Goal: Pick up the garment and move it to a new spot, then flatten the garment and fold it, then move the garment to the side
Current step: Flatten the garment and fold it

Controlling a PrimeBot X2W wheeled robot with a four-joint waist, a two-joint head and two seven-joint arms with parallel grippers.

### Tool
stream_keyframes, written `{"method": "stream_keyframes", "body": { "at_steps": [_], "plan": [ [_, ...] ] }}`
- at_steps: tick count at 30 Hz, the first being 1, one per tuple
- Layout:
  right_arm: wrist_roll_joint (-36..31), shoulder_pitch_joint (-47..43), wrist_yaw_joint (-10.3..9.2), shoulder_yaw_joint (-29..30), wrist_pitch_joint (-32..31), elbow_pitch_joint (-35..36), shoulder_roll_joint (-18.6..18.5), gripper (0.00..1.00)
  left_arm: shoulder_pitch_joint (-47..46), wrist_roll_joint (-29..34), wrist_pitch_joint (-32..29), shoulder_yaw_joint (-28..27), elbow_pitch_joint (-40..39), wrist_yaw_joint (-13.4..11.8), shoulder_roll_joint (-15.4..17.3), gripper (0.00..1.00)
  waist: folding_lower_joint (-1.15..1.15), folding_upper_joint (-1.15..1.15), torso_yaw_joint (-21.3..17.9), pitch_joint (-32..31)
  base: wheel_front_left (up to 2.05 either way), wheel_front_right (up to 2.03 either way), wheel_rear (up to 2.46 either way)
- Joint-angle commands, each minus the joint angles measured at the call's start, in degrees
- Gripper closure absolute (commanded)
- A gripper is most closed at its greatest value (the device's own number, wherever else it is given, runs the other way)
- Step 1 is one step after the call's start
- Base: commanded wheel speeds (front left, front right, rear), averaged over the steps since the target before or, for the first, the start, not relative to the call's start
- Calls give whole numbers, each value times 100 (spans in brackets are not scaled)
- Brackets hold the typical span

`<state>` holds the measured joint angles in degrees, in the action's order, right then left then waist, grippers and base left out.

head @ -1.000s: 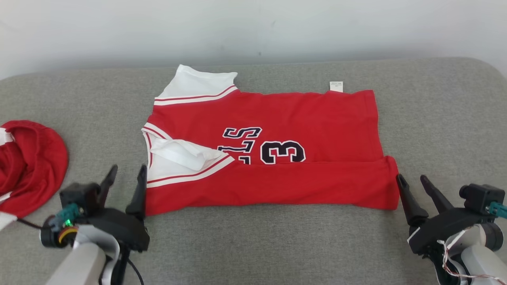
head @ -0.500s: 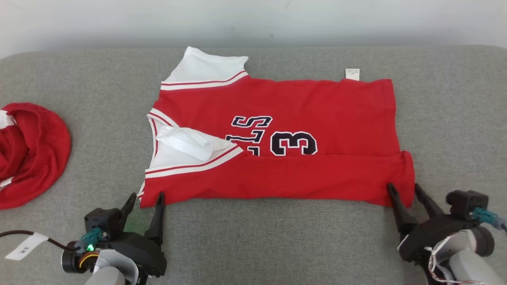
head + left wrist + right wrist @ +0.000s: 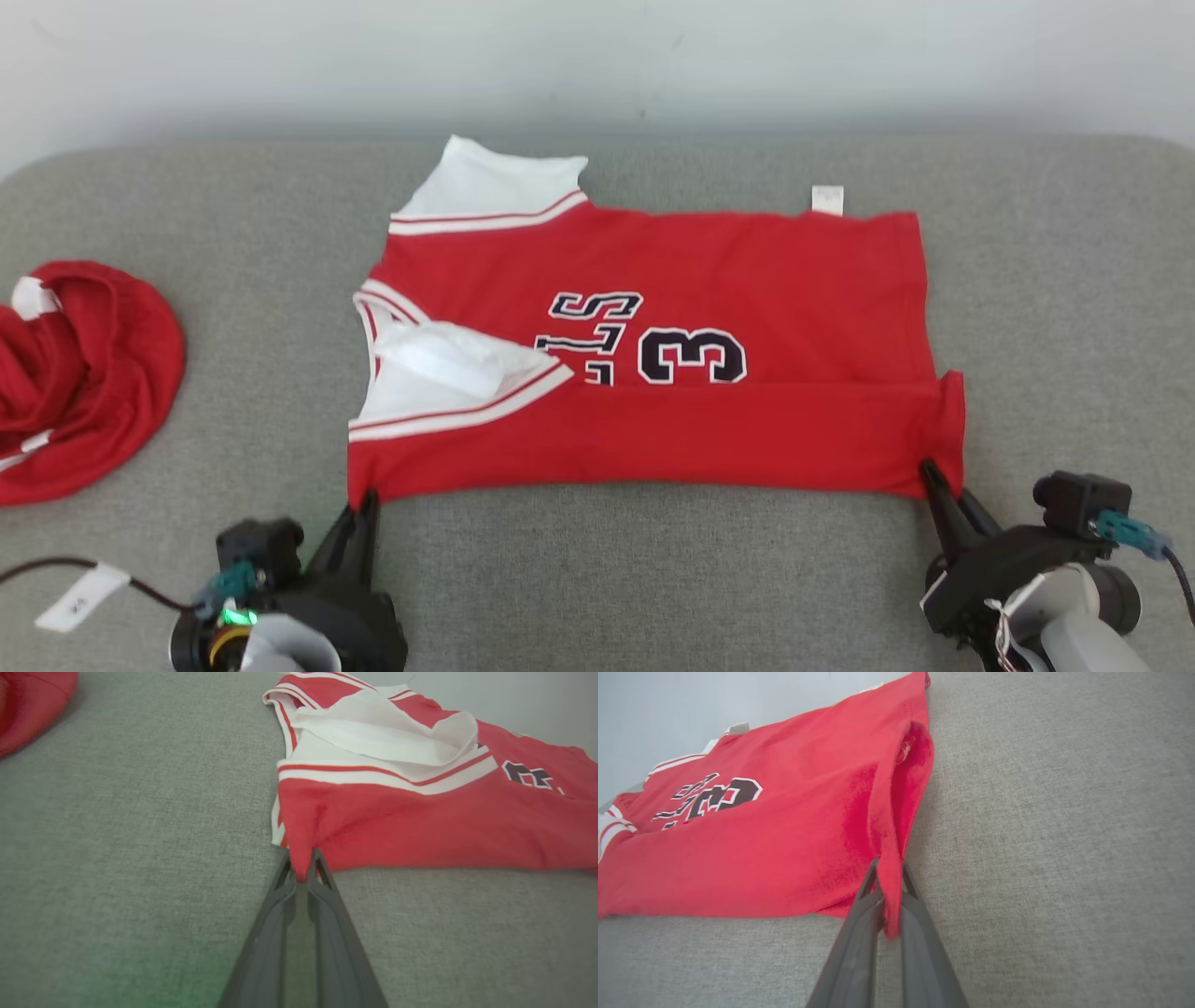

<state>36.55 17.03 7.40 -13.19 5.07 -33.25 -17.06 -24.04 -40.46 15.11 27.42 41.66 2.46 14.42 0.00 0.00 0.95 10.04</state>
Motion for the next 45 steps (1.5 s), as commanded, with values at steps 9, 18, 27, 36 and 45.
{"method": "stream_keyframes", "body": {
  "at_steps": [9,18,27,36,45],
  "plan": [
    [446,-1039,14,290,-113,534,-277,100,1212,99,19,-94,-596,-123,-22,100,0,0,82,-849,0,0,0],
    [552,-2146,14,906,-746,1265,-165,100,2312,-48,-209,-29,-1635,-514,46,100,0,0,136,-1037,0,0,0],
    [195,-2355,14,1255,-961,1575,113,0,2406,52,-269,12,-1936,-762,151,0,0,0,125,-1043,0,0,0],
    [-323,-2229,14,1652,-369,2066,320,0,2424,490,5,-456,-2622,-1023,238,0,0,0,188,-1080,0,0,0],
    [-1109,-2388,14,1852,530,2383,513,0,2670,1742,20,-964,-3430,-1125,454,0,0,0,320,-1076,0,0,0]
  ]
}}
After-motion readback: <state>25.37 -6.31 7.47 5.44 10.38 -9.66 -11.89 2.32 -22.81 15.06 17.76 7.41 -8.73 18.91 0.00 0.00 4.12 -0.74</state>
